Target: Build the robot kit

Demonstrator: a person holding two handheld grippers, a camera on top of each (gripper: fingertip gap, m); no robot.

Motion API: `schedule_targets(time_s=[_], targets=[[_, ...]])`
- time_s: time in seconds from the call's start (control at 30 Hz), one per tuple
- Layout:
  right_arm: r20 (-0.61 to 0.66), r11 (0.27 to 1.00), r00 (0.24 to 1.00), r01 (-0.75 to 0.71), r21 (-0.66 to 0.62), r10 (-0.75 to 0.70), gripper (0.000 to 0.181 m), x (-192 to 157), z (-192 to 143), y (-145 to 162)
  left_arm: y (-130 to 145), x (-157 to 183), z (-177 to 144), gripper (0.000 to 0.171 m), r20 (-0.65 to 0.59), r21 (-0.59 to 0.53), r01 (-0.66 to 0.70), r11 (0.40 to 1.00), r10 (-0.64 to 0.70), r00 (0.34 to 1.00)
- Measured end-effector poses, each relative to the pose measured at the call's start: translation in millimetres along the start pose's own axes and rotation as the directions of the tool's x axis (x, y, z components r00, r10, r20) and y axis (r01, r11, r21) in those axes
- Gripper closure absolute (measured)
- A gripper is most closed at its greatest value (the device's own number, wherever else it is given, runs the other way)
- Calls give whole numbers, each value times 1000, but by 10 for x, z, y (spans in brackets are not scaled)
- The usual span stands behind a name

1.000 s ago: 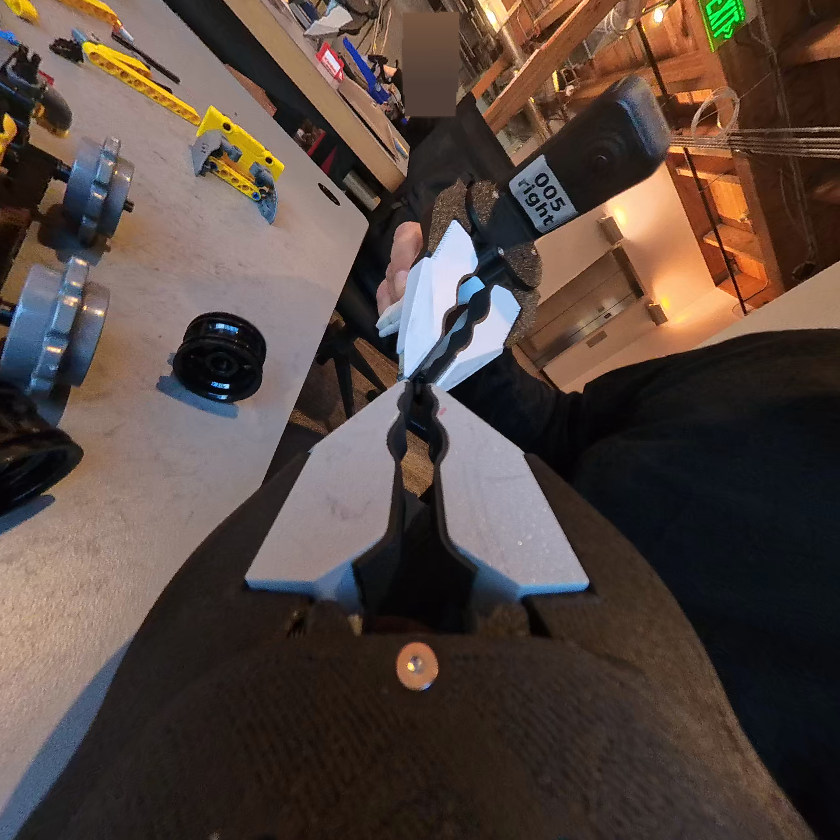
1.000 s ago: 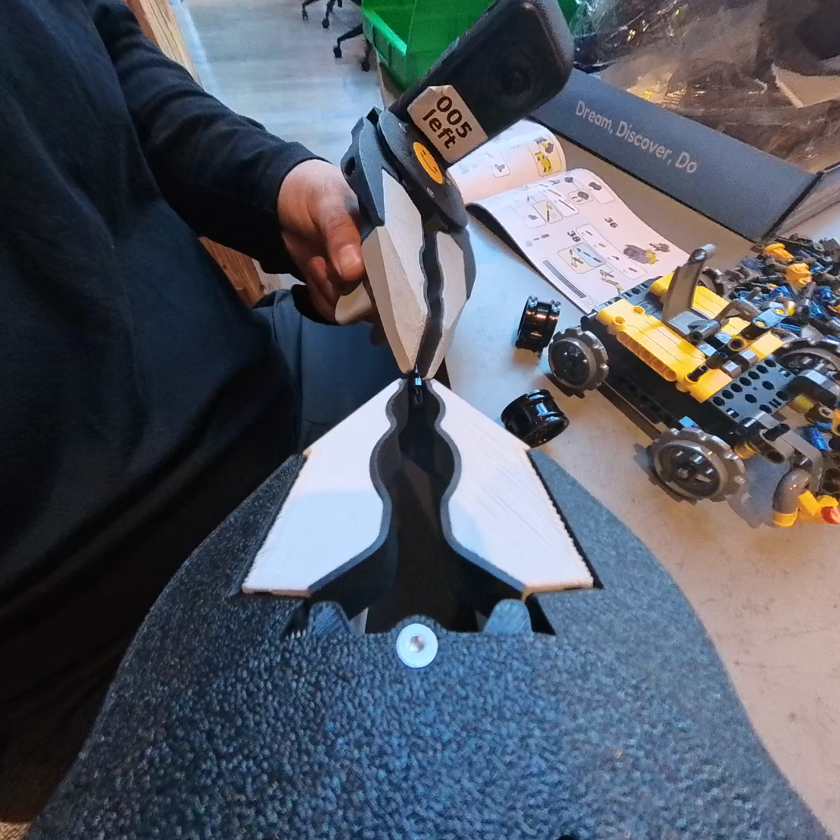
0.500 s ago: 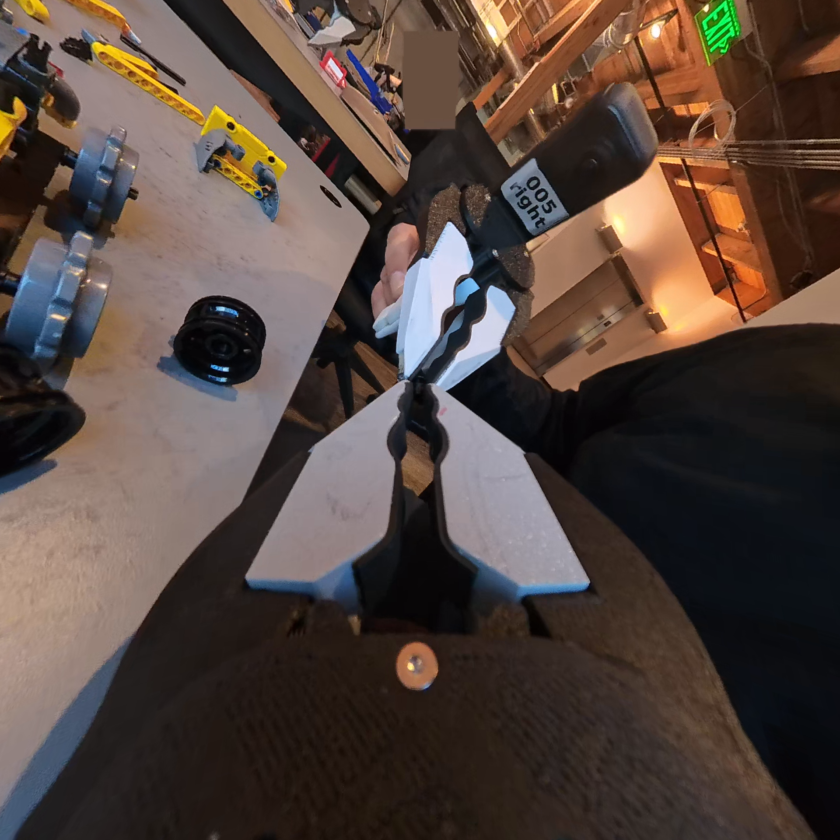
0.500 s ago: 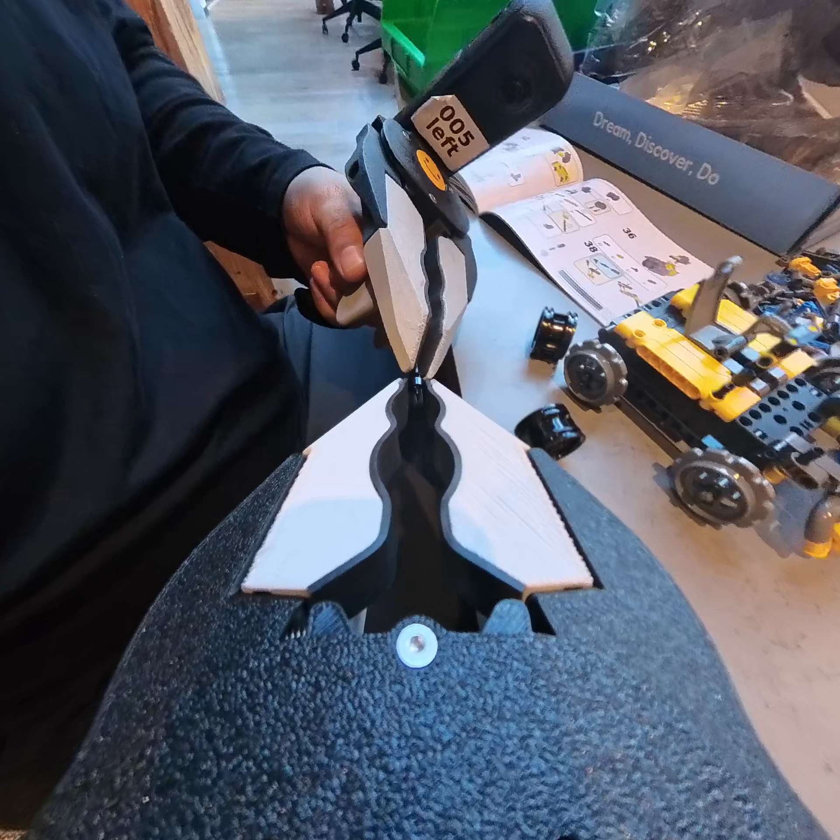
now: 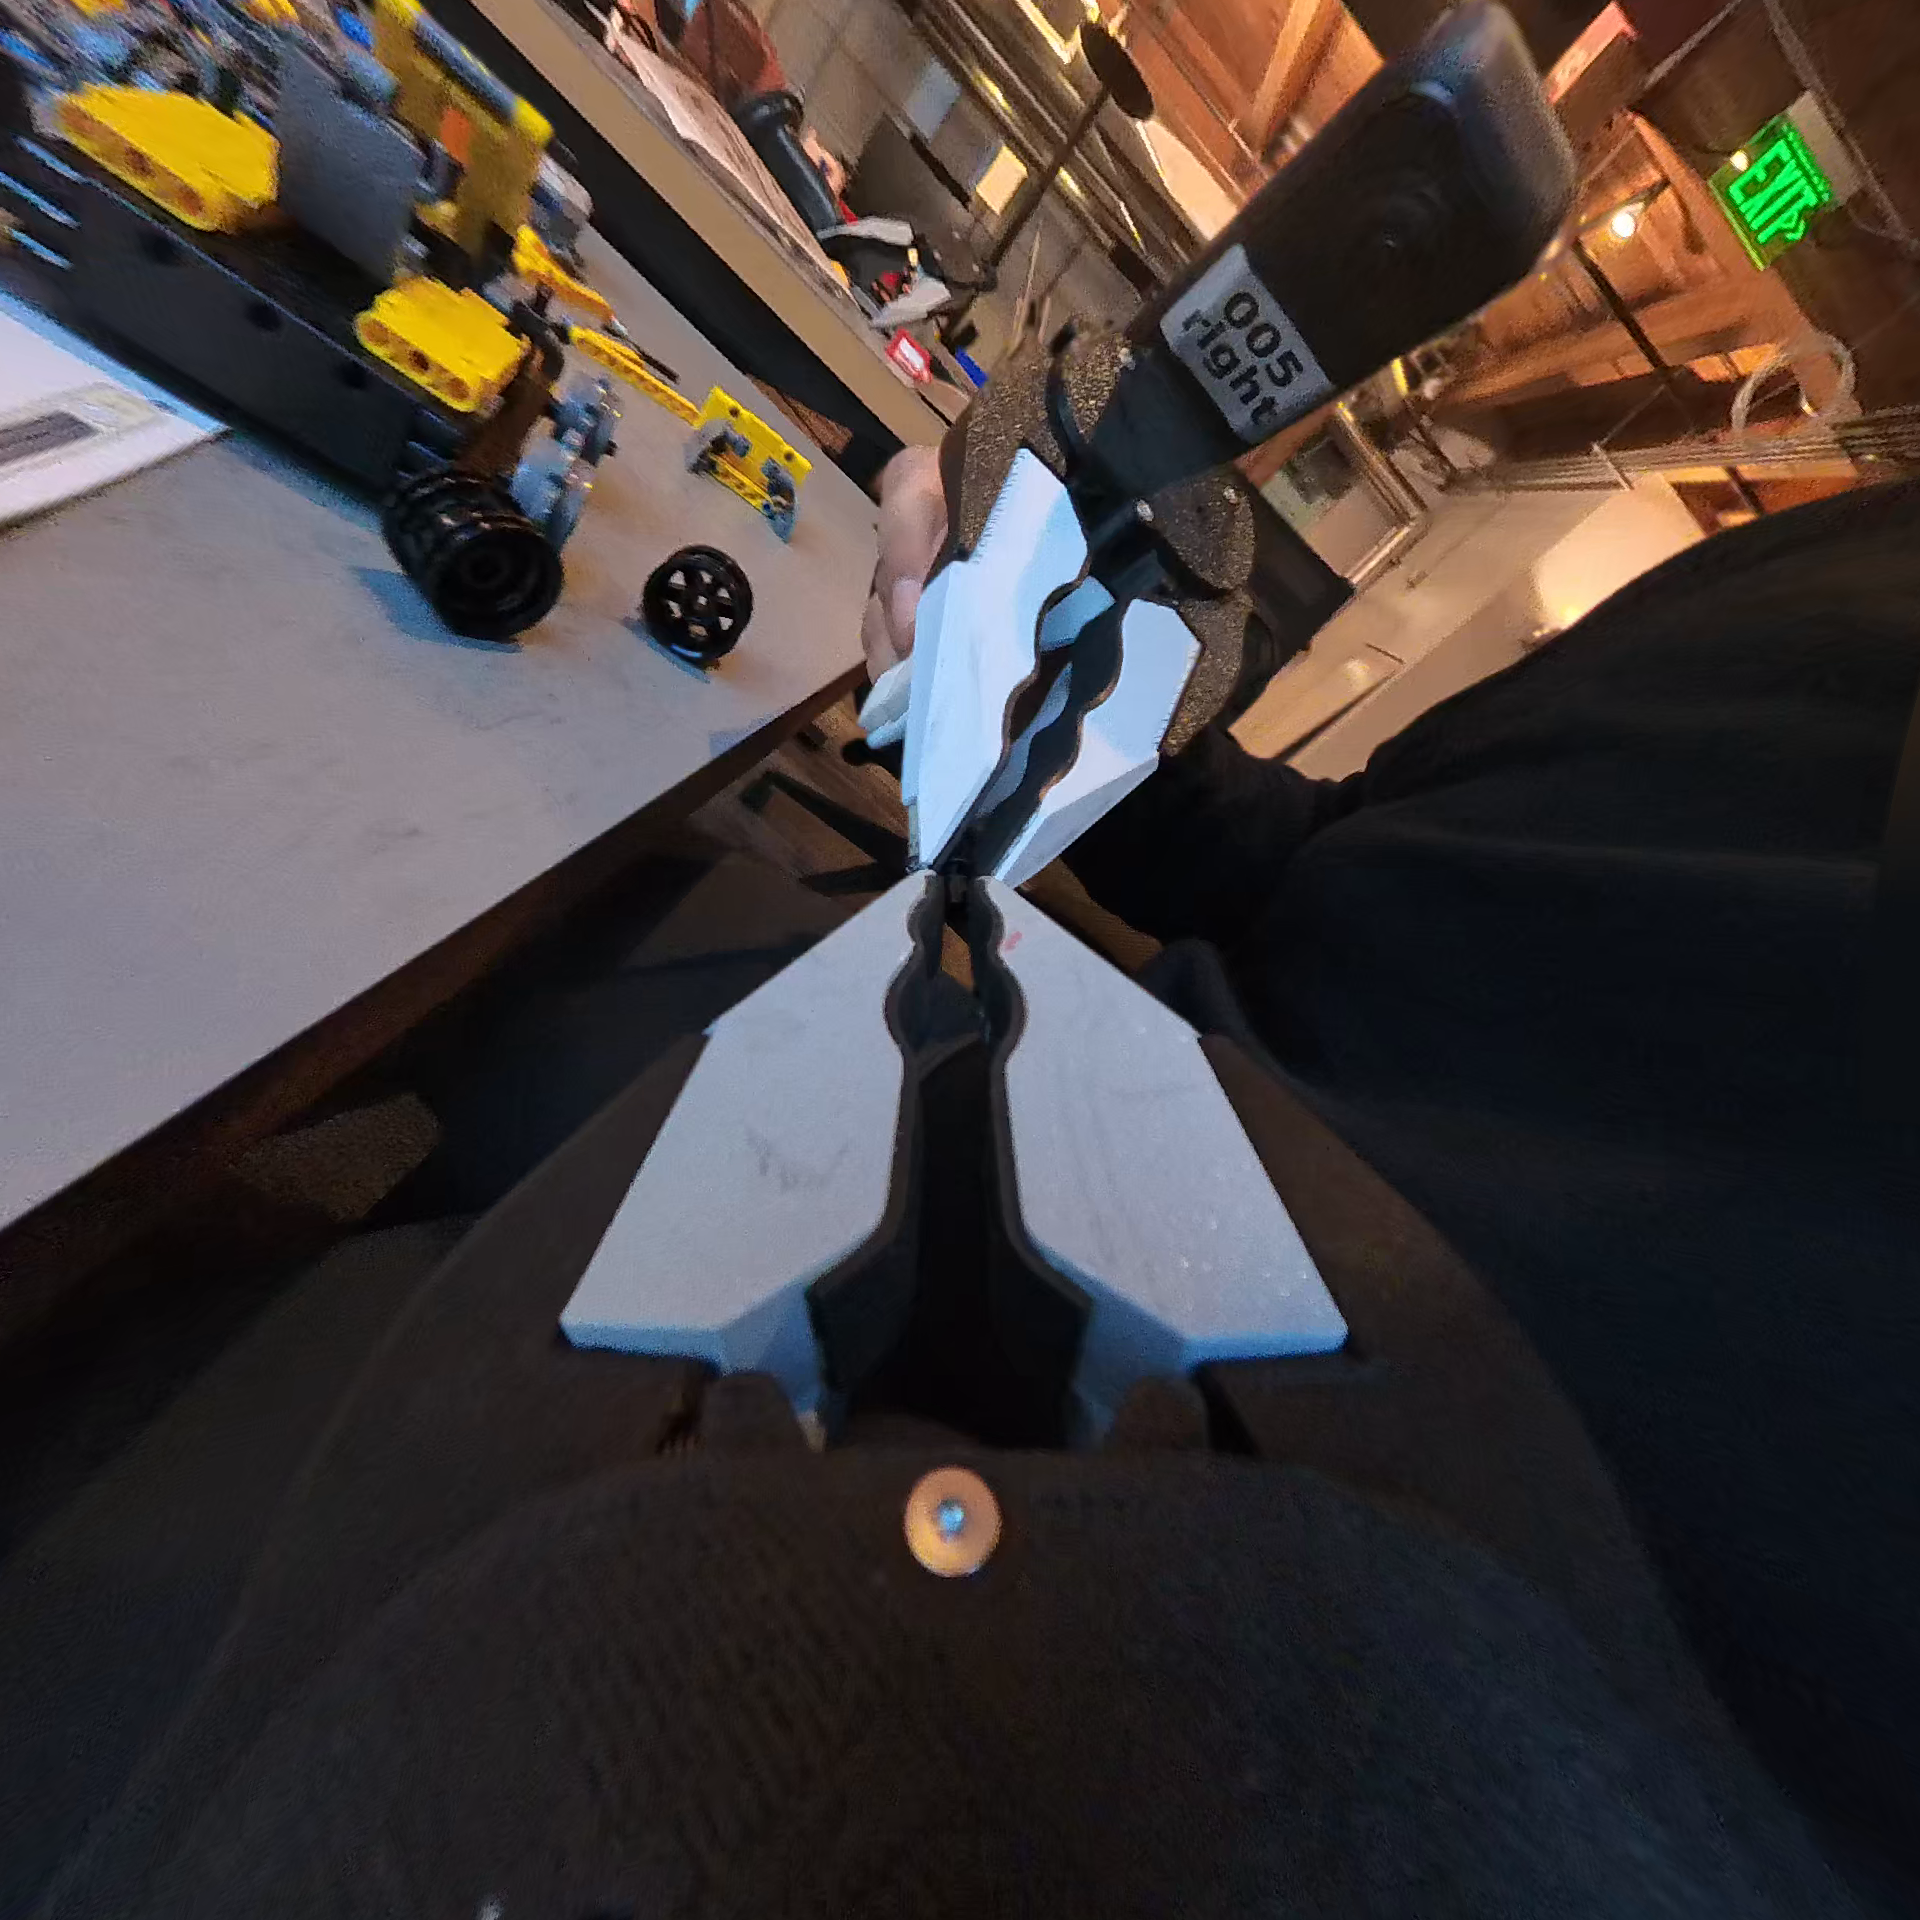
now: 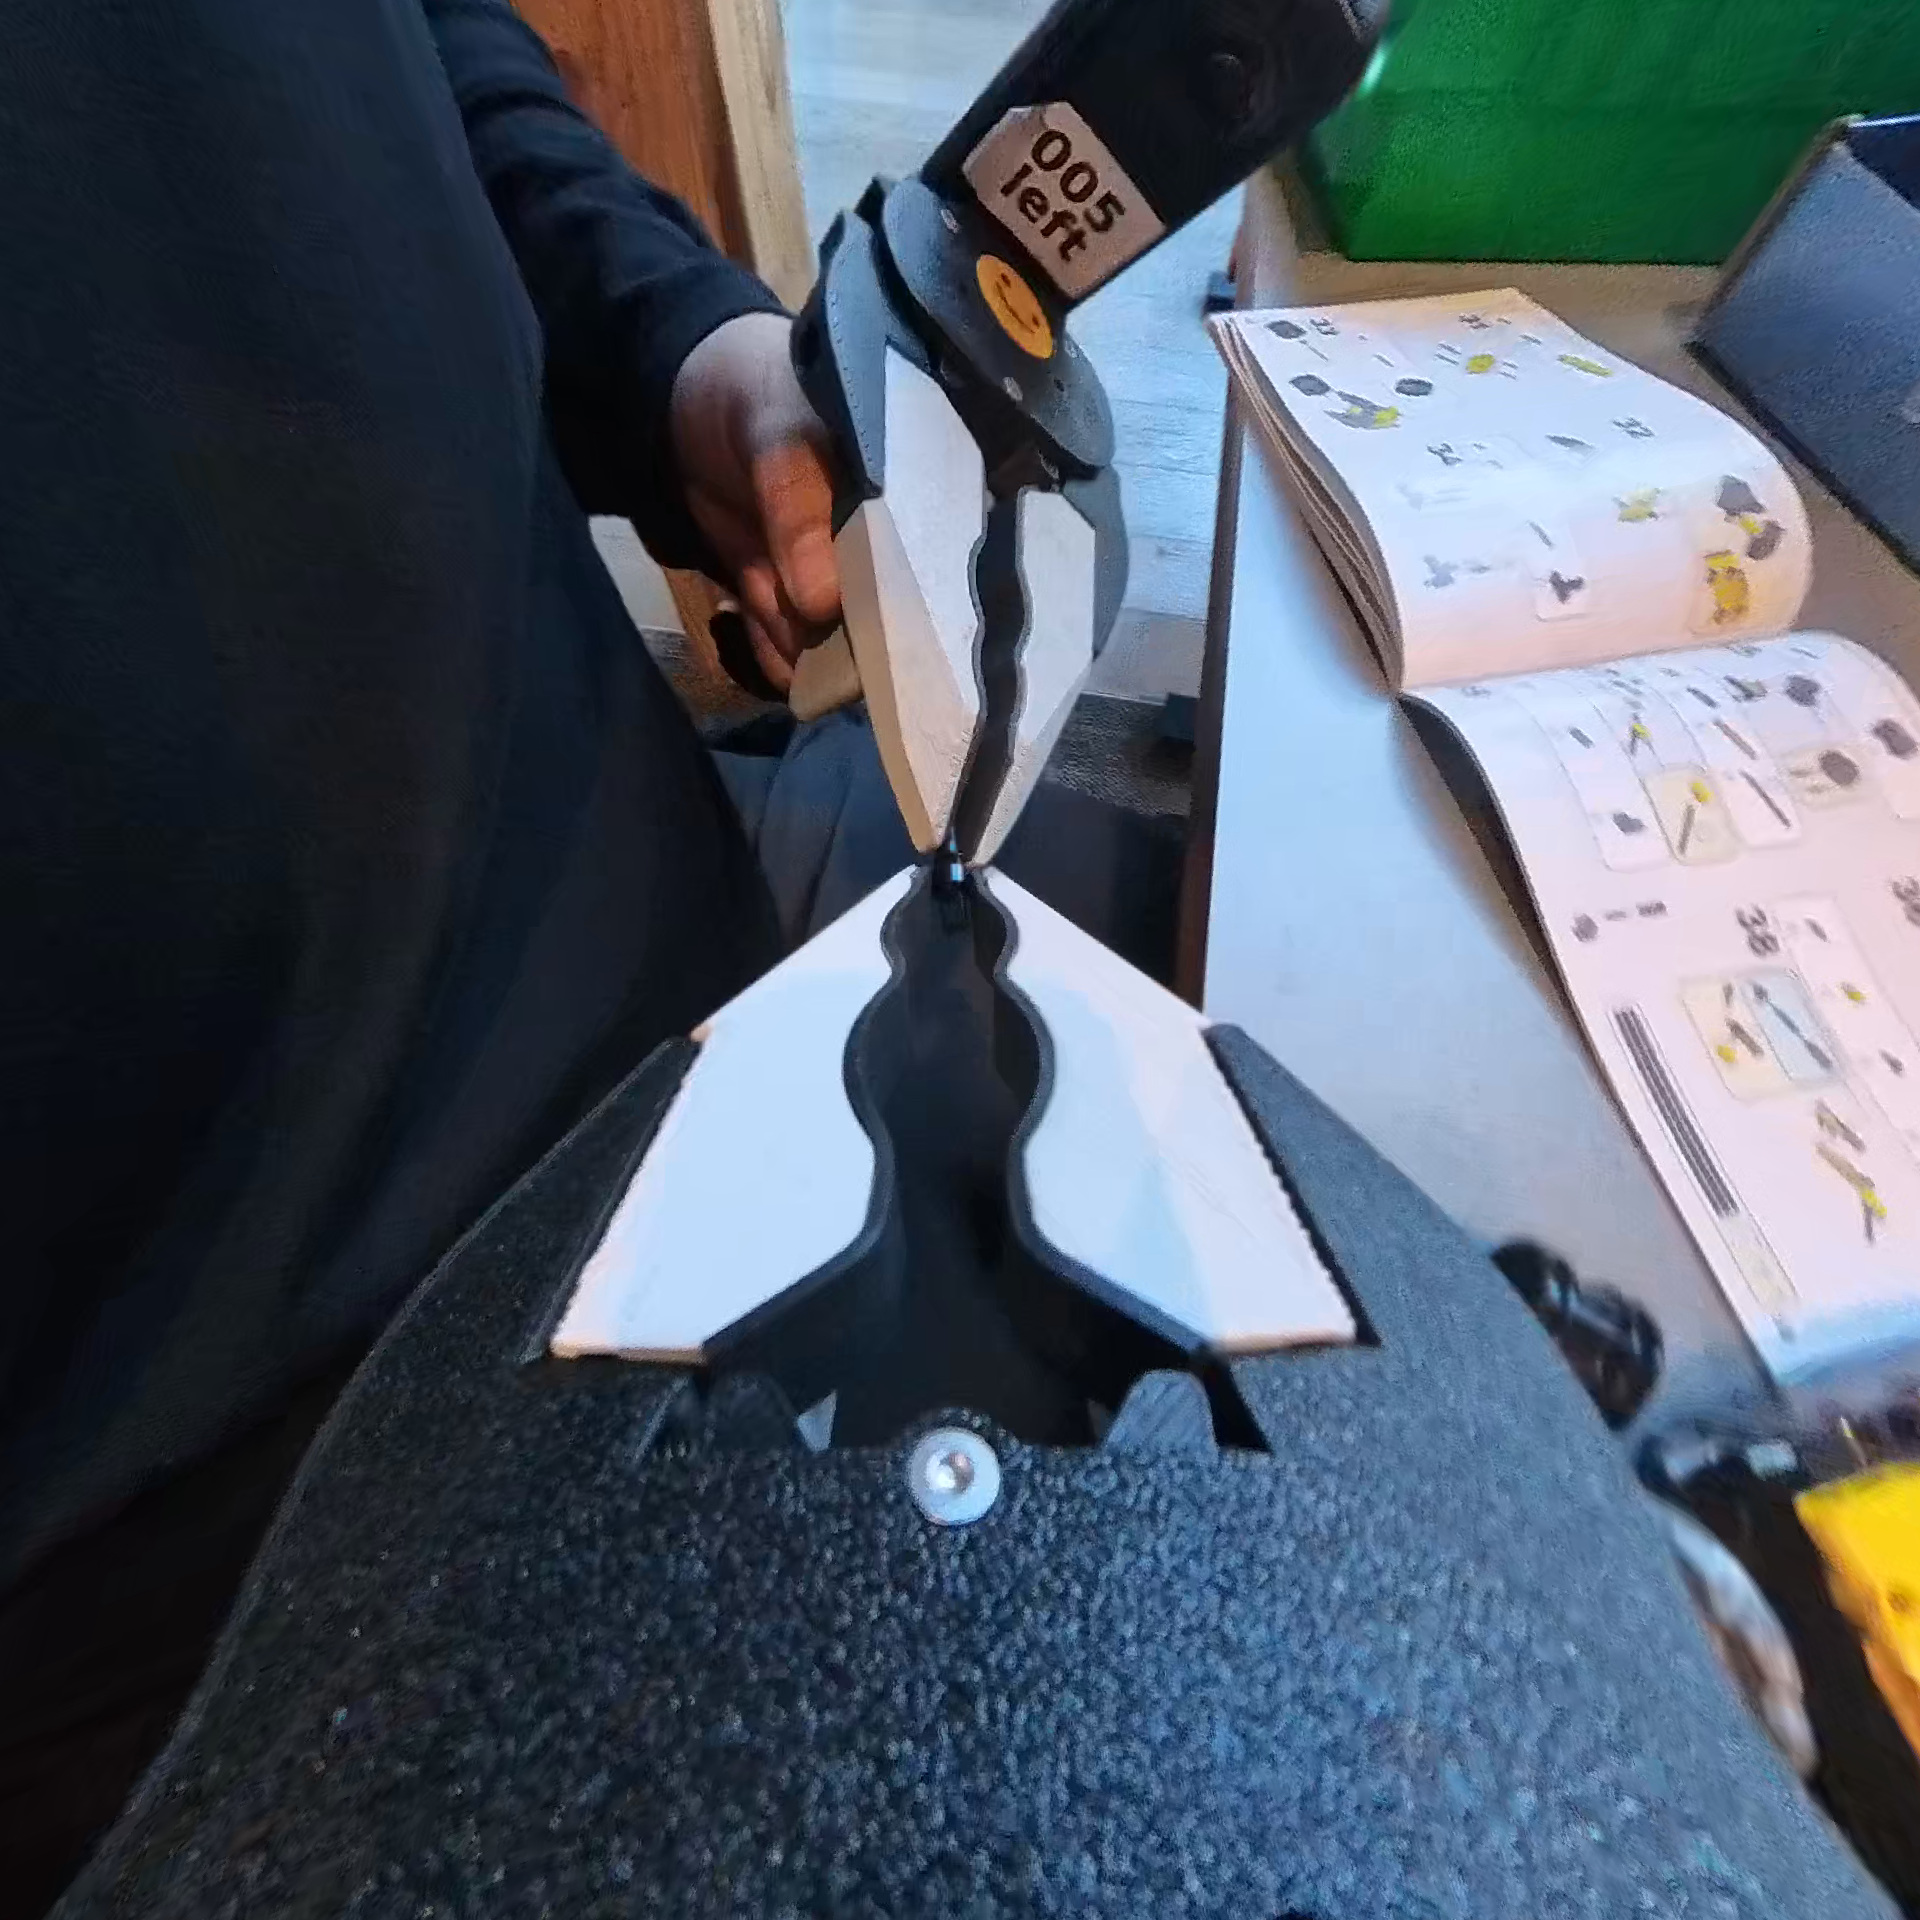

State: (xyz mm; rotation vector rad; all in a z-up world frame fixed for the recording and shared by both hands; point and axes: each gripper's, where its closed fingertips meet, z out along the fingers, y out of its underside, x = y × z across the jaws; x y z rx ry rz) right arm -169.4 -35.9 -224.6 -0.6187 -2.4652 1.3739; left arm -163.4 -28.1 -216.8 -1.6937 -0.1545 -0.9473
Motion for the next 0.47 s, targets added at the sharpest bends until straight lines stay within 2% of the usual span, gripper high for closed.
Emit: schedule_targets(time_s=[0.23,0.47], targets=[[68,999,997,-37,-4,37,174,194,465,-309,-126,-140,-558,168,82,92,-63,994,56,995],[150,984,978,-156,90,142,173,390,644,-626,-381,-184,-889,168,151,181,-155,971,129,980]])
